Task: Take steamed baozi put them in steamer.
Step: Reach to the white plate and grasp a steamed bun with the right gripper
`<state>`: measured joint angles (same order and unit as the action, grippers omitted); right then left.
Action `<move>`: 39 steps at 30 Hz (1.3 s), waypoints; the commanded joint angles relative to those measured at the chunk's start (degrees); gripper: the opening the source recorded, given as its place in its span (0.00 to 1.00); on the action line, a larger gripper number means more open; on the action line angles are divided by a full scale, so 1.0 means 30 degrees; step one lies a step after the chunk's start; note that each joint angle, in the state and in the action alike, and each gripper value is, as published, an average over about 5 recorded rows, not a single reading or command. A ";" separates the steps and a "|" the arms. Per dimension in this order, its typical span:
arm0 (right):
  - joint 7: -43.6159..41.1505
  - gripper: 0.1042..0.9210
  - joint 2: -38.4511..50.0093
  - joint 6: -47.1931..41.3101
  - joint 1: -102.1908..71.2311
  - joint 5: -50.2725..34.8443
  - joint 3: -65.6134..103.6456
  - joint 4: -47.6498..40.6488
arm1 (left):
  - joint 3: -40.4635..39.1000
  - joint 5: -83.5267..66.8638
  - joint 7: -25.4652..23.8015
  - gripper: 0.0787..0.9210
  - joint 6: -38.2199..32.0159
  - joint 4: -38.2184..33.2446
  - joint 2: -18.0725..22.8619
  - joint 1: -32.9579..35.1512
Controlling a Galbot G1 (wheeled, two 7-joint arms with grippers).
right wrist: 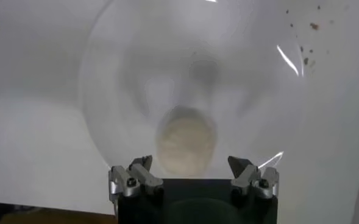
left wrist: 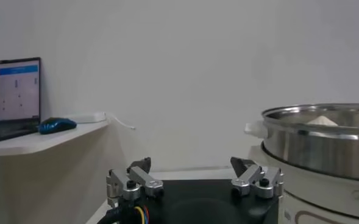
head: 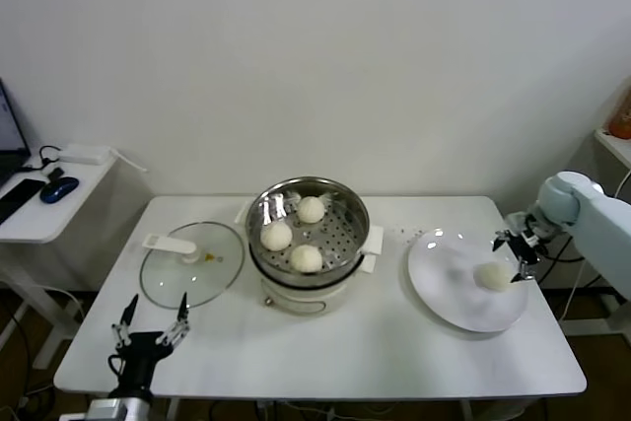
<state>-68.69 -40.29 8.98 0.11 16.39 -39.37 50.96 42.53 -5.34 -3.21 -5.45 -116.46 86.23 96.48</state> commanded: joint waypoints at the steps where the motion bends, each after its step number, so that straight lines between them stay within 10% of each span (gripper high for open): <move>1: 0.0100 0.88 -0.1332 0.0617 -0.1086 0.1737 0.1518 -0.1805 | 0.0066 0.0014 0.0001 0.88 0.0057 0.0102 0.0036 -0.0081; 23: -0.0007 0.88 -0.2179 0.0671 -0.1384 0.2188 0.2091 -0.2739 | 0.0243 0.0009 0.0027 0.88 0.0145 0.0182 0.0096 -0.0261; 39: -0.0195 0.67 -0.1901 0.0660 -0.1026 0.1451 0.1838 -0.2432 | 0.0248 0.0000 0.0035 0.88 0.0129 0.0215 0.0130 -0.0297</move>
<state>-69.02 -46.38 11.13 -3.83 22.31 -33.24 43.19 43.25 -5.33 -3.10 -5.07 -115.79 86.60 95.64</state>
